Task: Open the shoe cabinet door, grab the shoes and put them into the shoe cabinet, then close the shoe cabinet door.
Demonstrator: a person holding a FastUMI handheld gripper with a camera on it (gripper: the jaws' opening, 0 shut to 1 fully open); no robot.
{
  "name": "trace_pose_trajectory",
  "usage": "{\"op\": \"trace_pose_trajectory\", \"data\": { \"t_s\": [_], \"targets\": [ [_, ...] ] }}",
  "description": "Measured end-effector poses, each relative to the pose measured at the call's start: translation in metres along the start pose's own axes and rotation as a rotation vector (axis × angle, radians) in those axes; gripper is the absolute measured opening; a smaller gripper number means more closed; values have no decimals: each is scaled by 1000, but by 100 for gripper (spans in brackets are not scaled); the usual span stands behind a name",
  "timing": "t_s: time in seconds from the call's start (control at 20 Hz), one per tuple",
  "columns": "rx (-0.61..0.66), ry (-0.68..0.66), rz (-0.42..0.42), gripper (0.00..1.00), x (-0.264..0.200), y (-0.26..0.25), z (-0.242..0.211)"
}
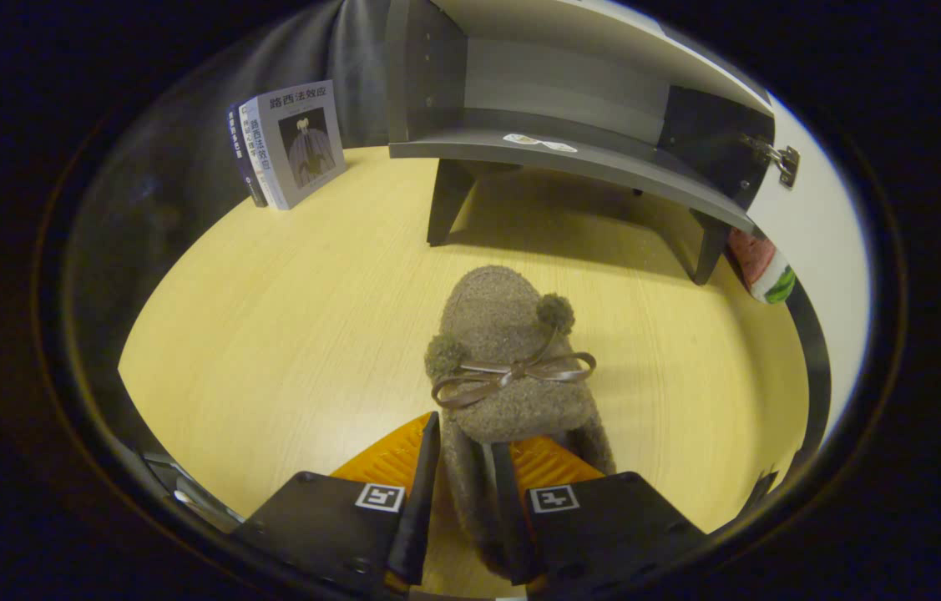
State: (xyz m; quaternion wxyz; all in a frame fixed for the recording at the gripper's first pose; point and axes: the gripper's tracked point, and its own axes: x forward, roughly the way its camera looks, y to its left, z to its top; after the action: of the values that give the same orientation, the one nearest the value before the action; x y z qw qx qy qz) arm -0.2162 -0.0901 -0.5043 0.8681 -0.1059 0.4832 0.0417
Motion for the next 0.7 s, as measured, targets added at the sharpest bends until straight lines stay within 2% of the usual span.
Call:
{"op": "trace_pose_trajectory", "data": {
  "t_s": [0.05, 0.1, 0.2, 0.25, 0.35, 0.5, 0.7],
  "targets": [
    [7, -1, 19, 31, 1, 4, 1],
    [-3, 5, -15, 26, -17, -4, 4],
    [-22, 5, -18, 16, 0, -2, 3],
    [-32, -4, -22, 16, -2, 0, 4],
    [-44, -6, -36, 6, 0, 0, 4],
    [-67, -28, -69, 3, -8, -2, 10],
    [-9, -40, -54, 3, -23, -7, 13]
  ]
}}
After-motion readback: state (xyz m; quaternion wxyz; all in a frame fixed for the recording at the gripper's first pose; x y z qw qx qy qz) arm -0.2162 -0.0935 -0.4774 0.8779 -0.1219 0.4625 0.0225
